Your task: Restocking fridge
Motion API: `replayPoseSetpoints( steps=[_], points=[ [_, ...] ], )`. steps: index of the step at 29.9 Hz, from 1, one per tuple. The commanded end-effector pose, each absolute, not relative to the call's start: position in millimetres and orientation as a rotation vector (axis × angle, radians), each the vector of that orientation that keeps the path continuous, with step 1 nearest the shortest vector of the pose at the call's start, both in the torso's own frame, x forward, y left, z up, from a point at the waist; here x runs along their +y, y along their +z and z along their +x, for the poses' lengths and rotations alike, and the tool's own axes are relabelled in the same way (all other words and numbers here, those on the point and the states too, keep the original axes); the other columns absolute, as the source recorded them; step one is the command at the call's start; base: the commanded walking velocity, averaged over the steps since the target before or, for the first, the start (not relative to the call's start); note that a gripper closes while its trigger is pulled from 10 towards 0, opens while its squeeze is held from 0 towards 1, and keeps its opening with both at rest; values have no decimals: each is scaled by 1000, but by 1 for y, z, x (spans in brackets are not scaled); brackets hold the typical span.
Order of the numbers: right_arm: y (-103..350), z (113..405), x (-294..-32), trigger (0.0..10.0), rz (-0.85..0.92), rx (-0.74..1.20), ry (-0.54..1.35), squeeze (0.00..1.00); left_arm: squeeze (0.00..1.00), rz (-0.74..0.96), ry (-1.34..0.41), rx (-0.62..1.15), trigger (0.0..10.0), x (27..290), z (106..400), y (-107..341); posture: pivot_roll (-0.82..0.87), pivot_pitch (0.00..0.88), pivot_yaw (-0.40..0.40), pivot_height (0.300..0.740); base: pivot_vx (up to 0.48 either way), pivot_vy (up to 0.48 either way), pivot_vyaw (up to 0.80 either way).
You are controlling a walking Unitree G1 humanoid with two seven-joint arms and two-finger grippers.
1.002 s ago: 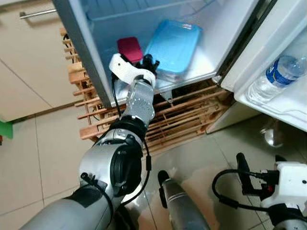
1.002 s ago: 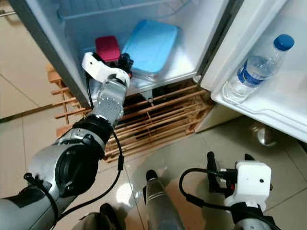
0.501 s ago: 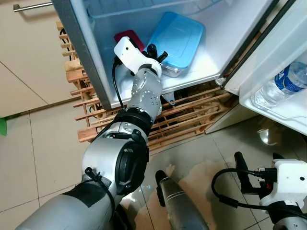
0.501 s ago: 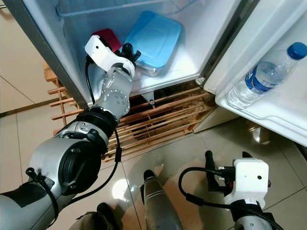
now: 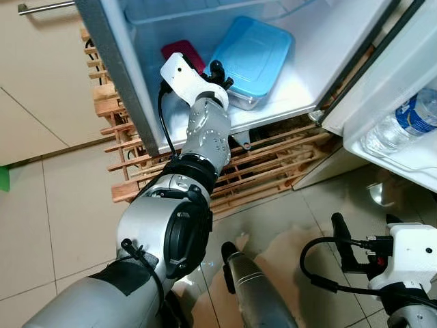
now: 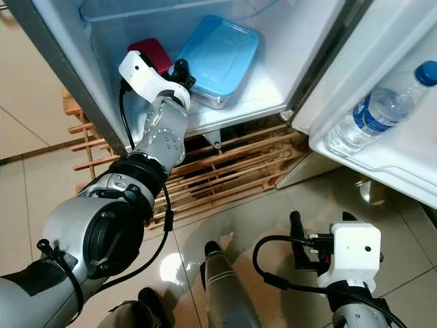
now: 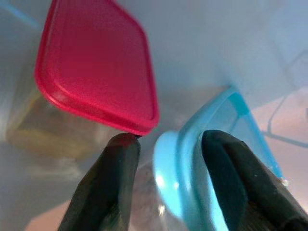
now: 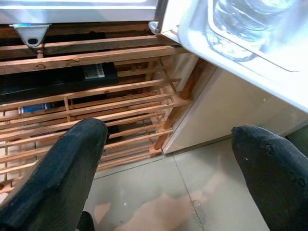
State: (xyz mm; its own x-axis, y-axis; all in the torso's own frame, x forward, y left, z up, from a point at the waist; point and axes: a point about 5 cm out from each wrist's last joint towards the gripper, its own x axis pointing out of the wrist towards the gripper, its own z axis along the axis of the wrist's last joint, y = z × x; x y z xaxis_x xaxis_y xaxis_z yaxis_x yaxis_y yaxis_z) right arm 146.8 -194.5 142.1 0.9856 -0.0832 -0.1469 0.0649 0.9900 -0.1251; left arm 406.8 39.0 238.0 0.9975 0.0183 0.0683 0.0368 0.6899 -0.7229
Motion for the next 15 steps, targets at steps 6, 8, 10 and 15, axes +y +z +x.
replayPoseSetpoints(
  steps=[6,8,10,15],
  points=[
    [137,153,-195,10000,-117,159,-83,0,1000,-817,-265,44,10000,-52,372,240,-566,299,4,740,0,0,0],
    [137,156,-195,10000,-114,153,-81,0,1000,-800,-287,30,10000,-54,371,243,-549,292,12,740,0,0,0],
    [136,159,-194,10000,-108,146,-81,0,1000,-794,-295,23,10000,-53,371,245,-530,278,22,740,0,0,0],
    [134,171,-191,10000,-88,124,-83,0,1000,-766,-285,-4,10000,-47,373,249,-499,251,32,740,0,0,0]
  ],
)
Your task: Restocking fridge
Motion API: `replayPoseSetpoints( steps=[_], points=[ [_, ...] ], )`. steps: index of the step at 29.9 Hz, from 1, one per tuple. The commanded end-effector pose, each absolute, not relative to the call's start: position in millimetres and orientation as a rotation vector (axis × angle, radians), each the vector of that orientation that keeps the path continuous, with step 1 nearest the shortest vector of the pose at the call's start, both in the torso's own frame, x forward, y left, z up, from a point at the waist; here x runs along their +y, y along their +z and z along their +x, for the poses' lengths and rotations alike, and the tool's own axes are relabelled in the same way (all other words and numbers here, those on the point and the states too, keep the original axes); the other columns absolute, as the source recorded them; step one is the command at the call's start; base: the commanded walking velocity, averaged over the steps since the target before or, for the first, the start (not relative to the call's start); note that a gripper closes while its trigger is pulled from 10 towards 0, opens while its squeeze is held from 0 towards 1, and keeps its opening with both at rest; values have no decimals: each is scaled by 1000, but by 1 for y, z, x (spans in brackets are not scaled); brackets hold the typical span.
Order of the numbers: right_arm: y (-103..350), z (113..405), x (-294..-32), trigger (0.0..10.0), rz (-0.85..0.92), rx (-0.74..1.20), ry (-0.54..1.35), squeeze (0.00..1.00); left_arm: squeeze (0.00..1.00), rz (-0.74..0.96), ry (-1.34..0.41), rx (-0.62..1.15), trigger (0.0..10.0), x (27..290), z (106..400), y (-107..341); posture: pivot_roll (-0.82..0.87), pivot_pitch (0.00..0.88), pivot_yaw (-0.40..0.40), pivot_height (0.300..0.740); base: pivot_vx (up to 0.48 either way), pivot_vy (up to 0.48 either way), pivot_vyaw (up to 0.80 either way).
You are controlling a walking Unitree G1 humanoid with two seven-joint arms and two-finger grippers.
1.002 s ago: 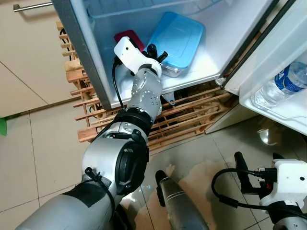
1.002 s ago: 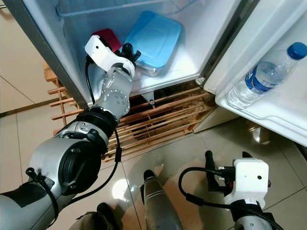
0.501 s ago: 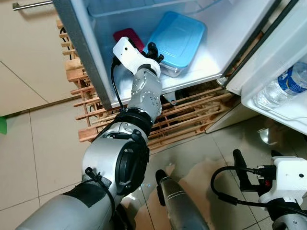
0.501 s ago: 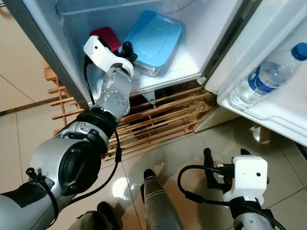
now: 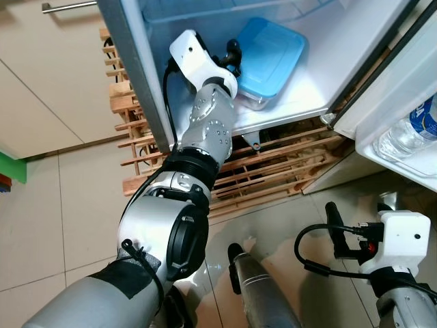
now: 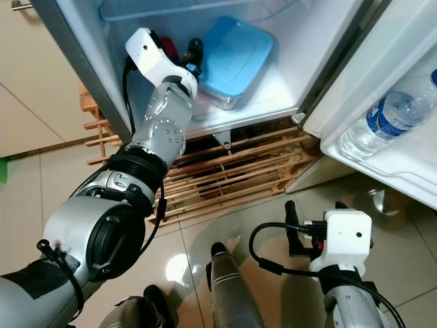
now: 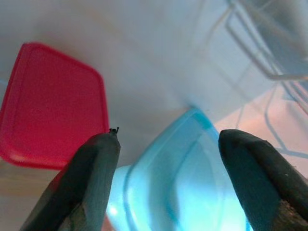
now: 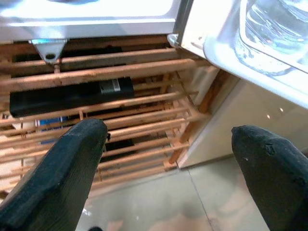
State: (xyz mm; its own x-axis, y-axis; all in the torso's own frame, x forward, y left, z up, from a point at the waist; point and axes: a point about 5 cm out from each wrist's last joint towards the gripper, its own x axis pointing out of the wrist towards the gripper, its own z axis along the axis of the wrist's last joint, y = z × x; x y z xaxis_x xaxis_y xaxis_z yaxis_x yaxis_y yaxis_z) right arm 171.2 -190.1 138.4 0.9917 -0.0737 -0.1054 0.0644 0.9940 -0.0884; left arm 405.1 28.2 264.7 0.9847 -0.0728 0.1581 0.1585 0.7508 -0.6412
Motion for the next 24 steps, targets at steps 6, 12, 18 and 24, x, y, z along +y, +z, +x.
replayPoseSetpoints(
  steps=[6,12,18,24],
  points=[
    [131,182,-186,10000,-74,106,-63,0,1000,-678,-330,-33,10000,-44,372,250,-454,221,43,740,0,0,0],
    [131,196,-184,10000,-56,66,-70,0,1000,-561,-425,-41,10000,-36,366,236,-406,188,70,740,0,0,0],
    [142,207,-184,10000,-15,-21,-79,0,1000,-475,-495,-41,10000,-20,358,225,-346,151,99,740,0,0,0],
    [165,228,-174,10000,27,-152,-20,0,1000,-316,-598,-120,10000,8,344,232,-293,114,121,740,0,0,0]
  ],
)
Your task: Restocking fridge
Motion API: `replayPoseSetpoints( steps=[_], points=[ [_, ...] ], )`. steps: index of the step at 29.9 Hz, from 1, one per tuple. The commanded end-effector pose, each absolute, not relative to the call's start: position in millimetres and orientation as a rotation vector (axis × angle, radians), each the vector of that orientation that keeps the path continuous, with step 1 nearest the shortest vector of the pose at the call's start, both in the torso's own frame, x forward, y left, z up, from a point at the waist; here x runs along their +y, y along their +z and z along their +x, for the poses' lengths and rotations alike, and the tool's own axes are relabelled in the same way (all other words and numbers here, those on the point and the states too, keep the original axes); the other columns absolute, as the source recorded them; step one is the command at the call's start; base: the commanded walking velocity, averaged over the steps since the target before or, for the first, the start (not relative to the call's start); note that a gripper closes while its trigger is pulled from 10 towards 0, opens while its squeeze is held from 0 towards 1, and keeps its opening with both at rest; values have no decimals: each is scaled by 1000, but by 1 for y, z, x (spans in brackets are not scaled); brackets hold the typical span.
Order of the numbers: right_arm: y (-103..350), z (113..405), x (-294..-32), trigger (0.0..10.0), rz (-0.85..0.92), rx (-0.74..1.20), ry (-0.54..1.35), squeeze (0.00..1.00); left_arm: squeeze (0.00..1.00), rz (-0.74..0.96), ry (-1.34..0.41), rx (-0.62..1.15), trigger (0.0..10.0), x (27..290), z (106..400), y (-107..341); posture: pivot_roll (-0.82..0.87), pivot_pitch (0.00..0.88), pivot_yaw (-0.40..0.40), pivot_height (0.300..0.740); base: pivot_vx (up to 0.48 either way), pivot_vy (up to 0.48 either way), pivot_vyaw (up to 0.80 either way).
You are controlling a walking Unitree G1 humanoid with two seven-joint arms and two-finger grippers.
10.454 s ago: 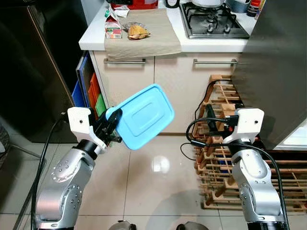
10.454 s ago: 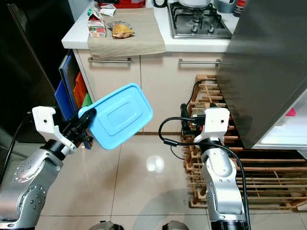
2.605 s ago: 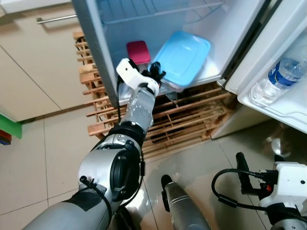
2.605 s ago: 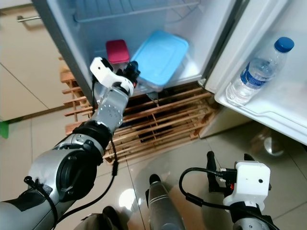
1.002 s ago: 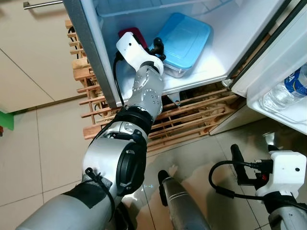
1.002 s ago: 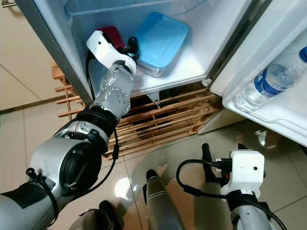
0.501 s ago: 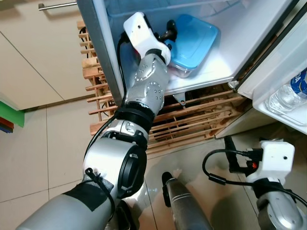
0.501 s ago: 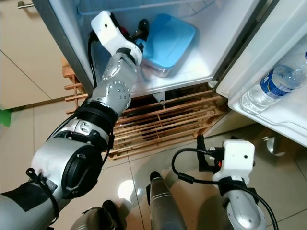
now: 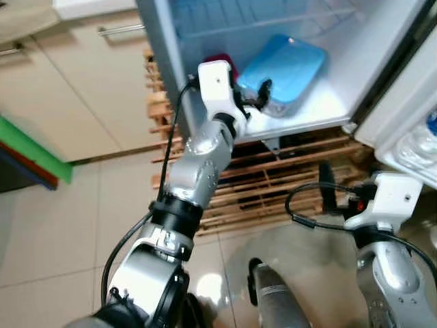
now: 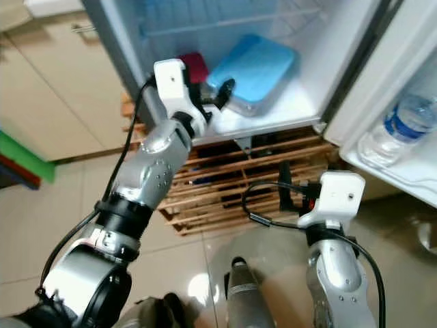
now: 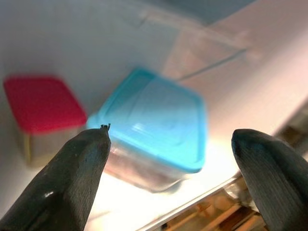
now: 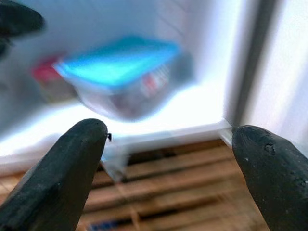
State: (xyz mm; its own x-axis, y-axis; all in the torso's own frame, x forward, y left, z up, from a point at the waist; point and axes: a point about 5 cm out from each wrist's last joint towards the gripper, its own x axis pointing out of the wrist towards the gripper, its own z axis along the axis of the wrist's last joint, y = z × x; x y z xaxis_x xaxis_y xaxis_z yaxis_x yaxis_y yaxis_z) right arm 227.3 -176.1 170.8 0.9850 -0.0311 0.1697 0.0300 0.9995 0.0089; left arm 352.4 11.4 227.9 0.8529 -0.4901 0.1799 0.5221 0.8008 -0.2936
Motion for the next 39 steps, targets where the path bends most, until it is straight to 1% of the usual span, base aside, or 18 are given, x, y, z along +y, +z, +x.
replayPoseSetpoints(
  steps=[1,3,6,8,12,13,14,16,18,19,20,21,24,28,31,32,35,39],
  points=[
    [165,230,-174,10000,28,-155,-16,0,1000,-286,-607,-138,10000,12,343,232,-279,106,123,740,0,0,0],
    [164,231,-174,10000,28,-157,-14,0,1000,-249,-626,-162,10000,15,340,234,-275,104,123,740,0,0,0],
    [162,236,-172,10000,35,-160,-6,0,1000,-144,-715,-200,10000,27,321,228,-248,90,123,740,0,0,0],
    [160,236,-171,10000,36,-157,0,0,1000,-155,-793,-200,10000,31,307,224,-239,92,119,740,0,0,0],
    [156,240,-170,10000,36,-144,5,0,1000,-127,-792,-213,10000,44,298,222,-224,100,113,740,0,0,0],
    [154,243,-169,10000,33,-135,9,0,800,-126,-771,-218,10000,50,299,223,-219,106,112,740,0,0,0],
    [151,248,-167,10000,30,-119,15,0,0,-126,-736,-226,10000,58,301,225,-211,111,112,740,0,0,0],
    [143,261,-164,10000,33,-79,-7,0,0,-105,-642,-241,10000,79,302,227,-176,135,109,740,0,0,0],
    [143,261,-164,10000,33,-79,-7,0,0,-105,-642,-241,10000,79,302,227,-176,135,109,740,0,0,0],
    [140,267,-162,10000,32,-60,-31,0,0,-72,-600,-249,10000,89,300,226,-155,151,110,740,0,0,0],
    [139,289,-149,10000,-55,-38,-100,0,0,2,-482,-215,10000,118,295,214,-83,206,125,740,0,0,0],
    [139,289,-149,10000,-55,-38,-100,0,0,2,-482,-215,10000,118,295,214,-83,206,125,740,0,0,0],
    [145,307,-125,10000,-142,-64,-108,0,0,65,-344,-127,10000,153,283,194,13,267,130,740,0,0,0],
    [142,321,-116,10000,-163,-31,-140,0,0,83,-243,-39,10000,181,257,180,76,312,141,740,0,0,0],
    [141,329,-117,10000,-159,-14,-168,0,0,55,-368,-70,10000,168,239,187,112,341,148,740,0,0,0],
    [141,329,-117,10000,-159,-14,-168,0,0,55,-368,-70,10000,168,239,187,112,341,148,740,0,0,0],
    [147,339,-115,10000,-175,-48,-190,0,0,-3,-602,-45,10000,139,227,188,99,373,152,740,0,0,0],
    [155,344,-116,10000,-219,-101,-211,0,0,-39,-693,-58,10000,124,229,193,86,379,152,740,0,0,0]
  ],
)
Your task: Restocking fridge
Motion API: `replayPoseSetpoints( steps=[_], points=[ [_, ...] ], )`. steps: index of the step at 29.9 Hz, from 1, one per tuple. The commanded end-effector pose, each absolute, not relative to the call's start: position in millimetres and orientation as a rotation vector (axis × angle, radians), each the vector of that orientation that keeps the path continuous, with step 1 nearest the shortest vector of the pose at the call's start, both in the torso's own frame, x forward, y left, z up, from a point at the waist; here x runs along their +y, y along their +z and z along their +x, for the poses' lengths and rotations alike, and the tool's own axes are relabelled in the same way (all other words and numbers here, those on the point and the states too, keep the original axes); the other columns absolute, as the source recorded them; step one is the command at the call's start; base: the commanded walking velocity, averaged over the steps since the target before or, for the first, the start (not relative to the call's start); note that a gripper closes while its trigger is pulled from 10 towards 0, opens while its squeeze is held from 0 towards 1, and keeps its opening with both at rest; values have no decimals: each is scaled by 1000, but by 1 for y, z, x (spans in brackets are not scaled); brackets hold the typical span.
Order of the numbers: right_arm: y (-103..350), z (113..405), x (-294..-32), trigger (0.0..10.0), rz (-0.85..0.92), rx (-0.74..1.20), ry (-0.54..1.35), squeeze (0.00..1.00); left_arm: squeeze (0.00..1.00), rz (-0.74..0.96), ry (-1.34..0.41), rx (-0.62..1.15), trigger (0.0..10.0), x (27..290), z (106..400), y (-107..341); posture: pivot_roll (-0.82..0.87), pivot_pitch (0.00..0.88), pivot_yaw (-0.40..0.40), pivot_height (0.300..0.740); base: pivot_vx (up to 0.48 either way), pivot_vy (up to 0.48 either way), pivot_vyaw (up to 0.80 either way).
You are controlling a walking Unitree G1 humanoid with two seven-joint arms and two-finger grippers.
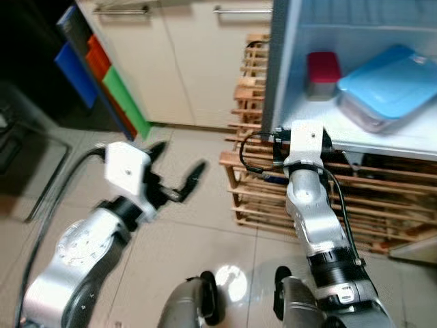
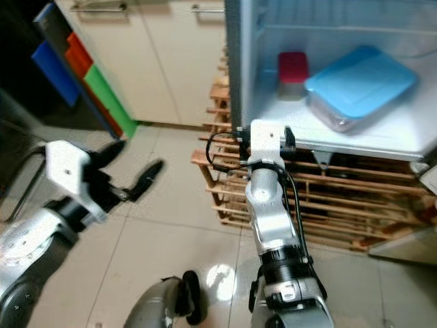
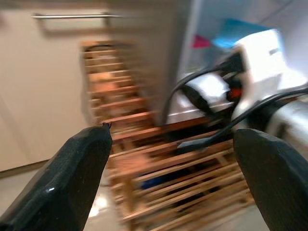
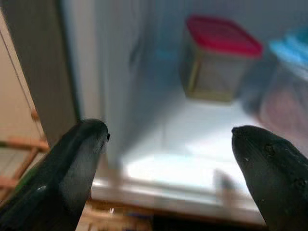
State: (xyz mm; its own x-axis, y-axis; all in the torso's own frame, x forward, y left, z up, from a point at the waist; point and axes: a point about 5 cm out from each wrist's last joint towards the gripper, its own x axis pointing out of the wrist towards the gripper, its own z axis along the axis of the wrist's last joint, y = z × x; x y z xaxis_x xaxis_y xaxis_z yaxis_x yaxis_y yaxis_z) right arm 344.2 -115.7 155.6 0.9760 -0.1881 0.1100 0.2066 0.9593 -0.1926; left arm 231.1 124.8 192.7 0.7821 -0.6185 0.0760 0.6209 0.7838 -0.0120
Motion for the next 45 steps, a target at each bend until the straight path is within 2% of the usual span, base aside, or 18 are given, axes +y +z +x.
replayPoseSetpoints(
  steps=[1,5,12,21,37,45],
  points=[
    [158,346,-117,10000,-243,-123,-225,0,0,-46,-722,-67,10000,119,229,195,78,386,153,740,0,0,0],
    [172,350,-124,10000,-320,-212,-279,0,0,-71,-774,-67,10000,110,228,200,67,401,161,740,0,0,0],
    [179,352,-139,10000,-354,-260,-337,0,0,-75,-780,-41,10000,111,224,198,61,407,165,740,0,0,0],
    [177,353,-156,10000,-379,-261,-370,0,0,-84,-776,-24,10000,110,224,197,53,405,161,740,0,0,0],
    [176,345,-203,10000,-472,-248,-474,0,0,-94,-770,3,10000,110,227,192,32,401,162,740,0,0,0],
    [176,346,-199,10000,-477,-258,-445,0,0,-94,-768,10,10000,110,229,190,23,404,162,740,0,0,0]
  ],
)
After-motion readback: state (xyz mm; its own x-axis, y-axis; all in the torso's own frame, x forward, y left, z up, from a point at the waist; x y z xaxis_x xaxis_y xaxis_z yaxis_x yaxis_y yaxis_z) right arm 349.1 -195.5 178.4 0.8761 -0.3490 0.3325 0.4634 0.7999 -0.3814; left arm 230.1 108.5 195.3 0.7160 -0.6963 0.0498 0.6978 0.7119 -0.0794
